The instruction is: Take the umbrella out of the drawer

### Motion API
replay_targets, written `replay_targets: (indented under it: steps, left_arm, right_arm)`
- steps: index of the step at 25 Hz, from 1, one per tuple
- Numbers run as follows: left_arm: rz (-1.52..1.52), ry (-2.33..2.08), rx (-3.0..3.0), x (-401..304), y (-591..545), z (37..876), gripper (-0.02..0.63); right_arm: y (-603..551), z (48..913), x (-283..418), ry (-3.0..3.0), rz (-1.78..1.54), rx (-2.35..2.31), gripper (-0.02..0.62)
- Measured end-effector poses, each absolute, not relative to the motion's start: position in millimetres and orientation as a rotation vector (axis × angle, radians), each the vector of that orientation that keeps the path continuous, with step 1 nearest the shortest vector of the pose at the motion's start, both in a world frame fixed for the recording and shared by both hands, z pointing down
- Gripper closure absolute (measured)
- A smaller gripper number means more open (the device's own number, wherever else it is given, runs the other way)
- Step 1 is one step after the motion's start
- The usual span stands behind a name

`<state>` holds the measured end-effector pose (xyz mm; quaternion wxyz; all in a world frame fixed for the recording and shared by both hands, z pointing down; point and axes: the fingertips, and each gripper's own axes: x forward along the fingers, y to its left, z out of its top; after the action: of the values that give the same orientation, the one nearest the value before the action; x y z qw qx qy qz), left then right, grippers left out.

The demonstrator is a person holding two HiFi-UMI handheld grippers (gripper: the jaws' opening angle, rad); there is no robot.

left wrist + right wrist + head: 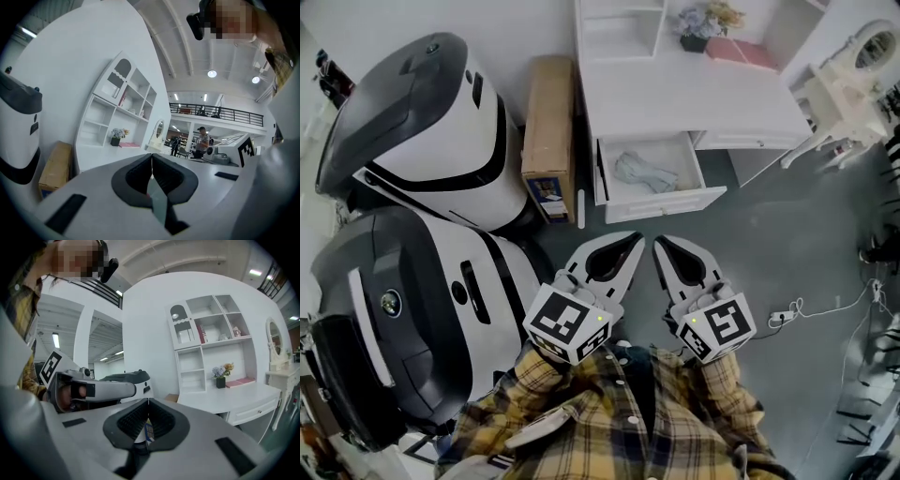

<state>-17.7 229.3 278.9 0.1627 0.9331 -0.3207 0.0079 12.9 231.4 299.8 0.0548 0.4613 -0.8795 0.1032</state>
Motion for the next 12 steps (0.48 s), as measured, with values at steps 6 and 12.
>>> replay_targets:
  steps: [6,12]
  left_arm:
    - [0.015,-0.884,2.662,-29,187,281,0.583]
    - [0.024,-0.879,2.644,-45,160,289,0.583]
  right_arm:
    - [187,304,4,-2.648,0.328,1.430,0.578]
    - [157,311,-4,-2.624,0.347,1.456,0.578]
